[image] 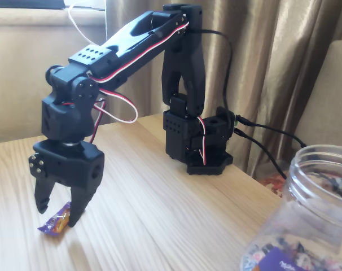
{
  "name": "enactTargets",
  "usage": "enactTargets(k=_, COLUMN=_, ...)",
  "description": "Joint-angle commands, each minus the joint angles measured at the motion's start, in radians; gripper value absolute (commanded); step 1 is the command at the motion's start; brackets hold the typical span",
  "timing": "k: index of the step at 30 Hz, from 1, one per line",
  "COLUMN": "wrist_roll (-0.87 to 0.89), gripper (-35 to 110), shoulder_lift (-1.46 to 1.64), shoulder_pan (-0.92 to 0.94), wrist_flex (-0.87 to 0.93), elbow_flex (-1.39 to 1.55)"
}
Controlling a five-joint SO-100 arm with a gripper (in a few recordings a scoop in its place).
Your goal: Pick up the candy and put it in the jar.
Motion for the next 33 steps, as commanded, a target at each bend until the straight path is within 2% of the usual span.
enactTargets(k=1, wrist_roll=-0.005, gripper=38, shoulder_lift=0.023, shoulder_pan=-0.002, wrist_flex=-0.014, elbow_flex=0.025)
enactTargets(k=9, wrist_roll=-0.018, gripper=38, shoulder_lift=0.029, shoulder_pan=0.008, wrist_flex=-0.06, elbow_flex=0.064)
enactTargets(k=18, wrist_roll=-0.035, gripper=23, shoulder_lift=-0.003, shoulder_pan=0.005, wrist_flex=-0.075, elbow_flex=0.071)
enactTargets(k=25, wrist_roll=-0.04, gripper=22, shoulder_lift=-0.003, shoulder_pan=0.018, wrist_flex=-0.077, elbow_flex=0.078)
enactTargets(k=33, wrist_roll=-0.067, gripper=14, shoulder_lift=-0.005, shoulder_pan=0.029, wrist_flex=-0.083, elbow_flex=0.083)
